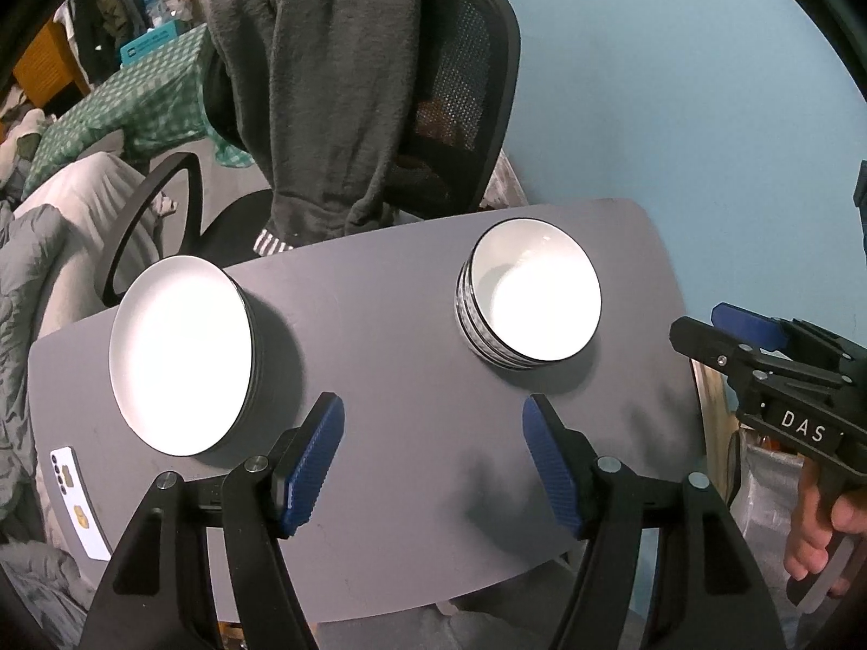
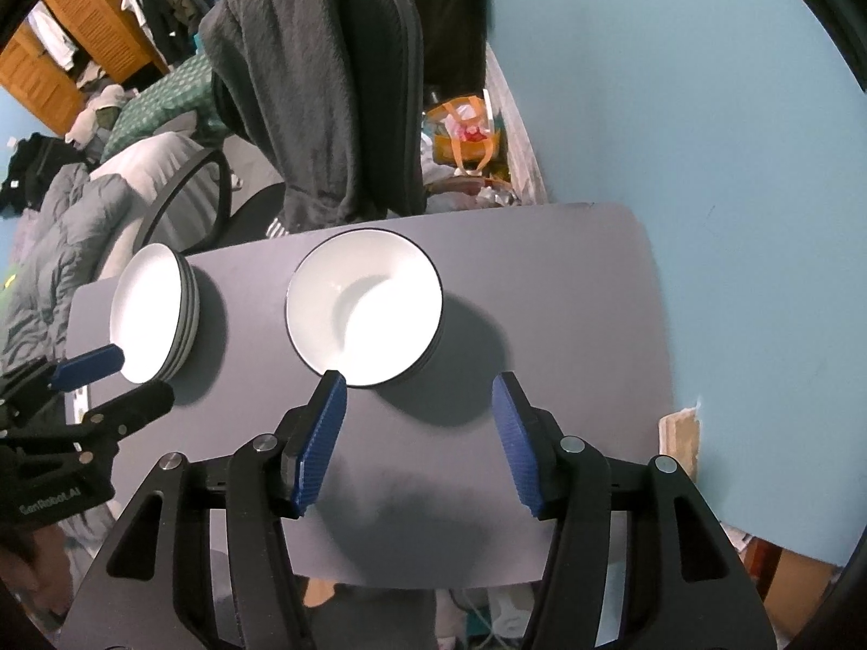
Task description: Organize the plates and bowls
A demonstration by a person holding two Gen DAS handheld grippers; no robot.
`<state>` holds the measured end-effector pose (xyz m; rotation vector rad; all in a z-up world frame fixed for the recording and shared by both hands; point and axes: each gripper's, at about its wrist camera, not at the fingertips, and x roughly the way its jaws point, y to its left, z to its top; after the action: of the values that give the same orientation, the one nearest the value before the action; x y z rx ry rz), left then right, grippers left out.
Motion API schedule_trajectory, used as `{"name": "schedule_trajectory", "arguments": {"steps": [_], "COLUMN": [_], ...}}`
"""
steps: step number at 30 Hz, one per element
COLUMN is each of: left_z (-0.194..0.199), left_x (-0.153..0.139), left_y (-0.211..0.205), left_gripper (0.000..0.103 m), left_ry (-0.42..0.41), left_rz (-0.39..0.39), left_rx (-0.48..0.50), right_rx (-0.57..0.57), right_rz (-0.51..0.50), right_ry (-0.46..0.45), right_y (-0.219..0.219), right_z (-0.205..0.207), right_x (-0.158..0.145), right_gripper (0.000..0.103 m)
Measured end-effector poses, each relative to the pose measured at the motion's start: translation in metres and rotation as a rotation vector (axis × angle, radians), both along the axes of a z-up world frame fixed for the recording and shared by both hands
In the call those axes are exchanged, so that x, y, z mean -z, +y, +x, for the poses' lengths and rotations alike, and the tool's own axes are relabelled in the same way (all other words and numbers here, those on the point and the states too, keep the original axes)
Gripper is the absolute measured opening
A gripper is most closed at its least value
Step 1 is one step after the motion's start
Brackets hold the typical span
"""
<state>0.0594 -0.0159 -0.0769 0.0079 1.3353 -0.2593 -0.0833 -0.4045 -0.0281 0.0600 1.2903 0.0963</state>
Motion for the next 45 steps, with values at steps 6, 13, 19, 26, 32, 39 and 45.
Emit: {"name": "schedule_trajectory", "arguments": {"steps": [6,13,19,26,32,39,45], "left_z": [0.004,0.022,0.039,0.057,0.066,0.072,0.073], "left_x": [0.007,0.03,0.058,0.099,0.122,0.139,0.142], "left_y": [-0.007,-0.015,-0.022,-0.022,-0.023,-0.02,-0.022], "left_gripper": [0.07,0.07,0.07,0.07,0.07,0.07,0.063], "left_ry": [0.026,0.074,0.118,0.193,0.25,0.288,0.304], "left_rz": [-0.005,-0.017,-0.023,-0.048,-0.064,-0.08,-0.134], "left_rx": [-0.004,-0.046,-0.106,-0.198,-0.247,-0.312,-0.334], "right_rx": [-0.012,-0.027,-0.085,-0.171,-0.264,-0.313,-0.336], "right_rz": [0.002,0.035,0.081,0.086,0.092,0.102,0.164], "right_ry": [0.009,0.048,0.09,0.154,0.196,0.257,0.285], "right_y": [-0.003,-0.011,-0.017,-0.015,-0.01,-0.008,-0.009], "right_z": [0.001,0.017,0.045,0.075,0.092,0.105,0.112], "right_x": [0.004,0.022,0.049,0.087,0.112,0.131,0.132], "right_gripper": [0.056,0.058,0.058,0.058,0.058,0.055,0.039]}}
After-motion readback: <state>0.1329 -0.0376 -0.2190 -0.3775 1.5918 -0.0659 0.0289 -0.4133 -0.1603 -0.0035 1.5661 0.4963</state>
